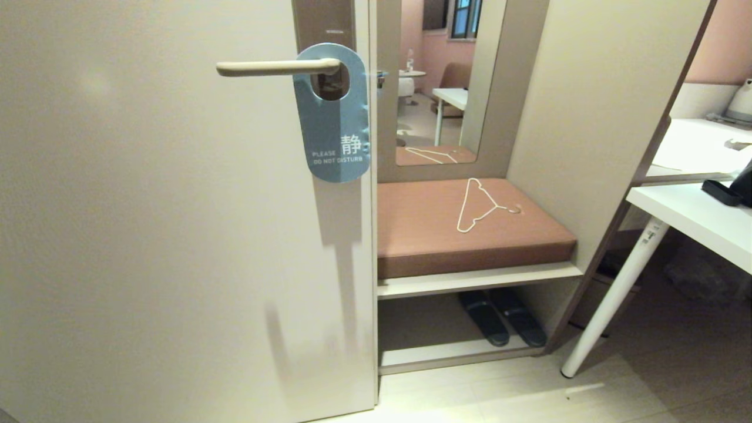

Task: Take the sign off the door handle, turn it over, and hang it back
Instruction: Take down the sign

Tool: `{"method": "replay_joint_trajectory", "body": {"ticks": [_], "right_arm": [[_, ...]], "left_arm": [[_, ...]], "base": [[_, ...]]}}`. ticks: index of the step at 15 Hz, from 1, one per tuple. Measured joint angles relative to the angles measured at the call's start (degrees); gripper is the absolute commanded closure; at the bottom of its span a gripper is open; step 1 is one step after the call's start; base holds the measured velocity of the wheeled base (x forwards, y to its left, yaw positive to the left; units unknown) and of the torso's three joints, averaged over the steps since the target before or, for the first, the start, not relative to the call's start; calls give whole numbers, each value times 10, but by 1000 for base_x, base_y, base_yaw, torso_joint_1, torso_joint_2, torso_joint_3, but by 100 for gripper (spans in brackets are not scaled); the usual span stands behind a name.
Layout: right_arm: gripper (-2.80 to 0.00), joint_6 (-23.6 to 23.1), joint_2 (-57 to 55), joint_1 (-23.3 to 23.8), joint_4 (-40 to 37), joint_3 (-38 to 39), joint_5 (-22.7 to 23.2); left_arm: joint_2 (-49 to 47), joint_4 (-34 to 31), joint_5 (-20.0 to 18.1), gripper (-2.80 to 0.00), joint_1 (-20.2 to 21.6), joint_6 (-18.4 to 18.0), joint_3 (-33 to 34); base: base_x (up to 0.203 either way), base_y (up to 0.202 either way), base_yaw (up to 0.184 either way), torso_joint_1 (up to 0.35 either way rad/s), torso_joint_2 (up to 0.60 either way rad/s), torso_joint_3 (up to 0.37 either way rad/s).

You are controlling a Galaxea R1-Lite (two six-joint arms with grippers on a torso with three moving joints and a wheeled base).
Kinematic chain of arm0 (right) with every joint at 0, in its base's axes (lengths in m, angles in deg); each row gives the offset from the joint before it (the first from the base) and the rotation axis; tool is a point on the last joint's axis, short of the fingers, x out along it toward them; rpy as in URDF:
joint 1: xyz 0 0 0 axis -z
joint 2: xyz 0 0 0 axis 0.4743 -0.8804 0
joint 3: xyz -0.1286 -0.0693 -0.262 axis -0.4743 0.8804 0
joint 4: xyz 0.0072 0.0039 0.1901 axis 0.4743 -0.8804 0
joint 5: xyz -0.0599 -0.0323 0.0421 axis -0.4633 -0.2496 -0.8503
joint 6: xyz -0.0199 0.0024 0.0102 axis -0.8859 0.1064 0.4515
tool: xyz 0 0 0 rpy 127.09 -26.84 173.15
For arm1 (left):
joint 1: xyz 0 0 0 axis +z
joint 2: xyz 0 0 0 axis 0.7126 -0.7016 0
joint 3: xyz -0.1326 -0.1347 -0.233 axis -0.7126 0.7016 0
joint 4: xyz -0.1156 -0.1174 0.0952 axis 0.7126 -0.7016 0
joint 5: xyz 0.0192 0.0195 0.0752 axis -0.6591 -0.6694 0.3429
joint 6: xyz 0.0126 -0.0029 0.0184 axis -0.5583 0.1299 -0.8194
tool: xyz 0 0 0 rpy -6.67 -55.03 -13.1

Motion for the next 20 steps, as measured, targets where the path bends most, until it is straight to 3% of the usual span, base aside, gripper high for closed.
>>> {"method": "replay_joint_trajectory", "body": {"ticks": [20], "right_arm": [[0,0,0,0,0,0,0]], "left_arm": [[0,0,0,0,0,0,0]], "base": [[0,0,0,0,0,0]]}}
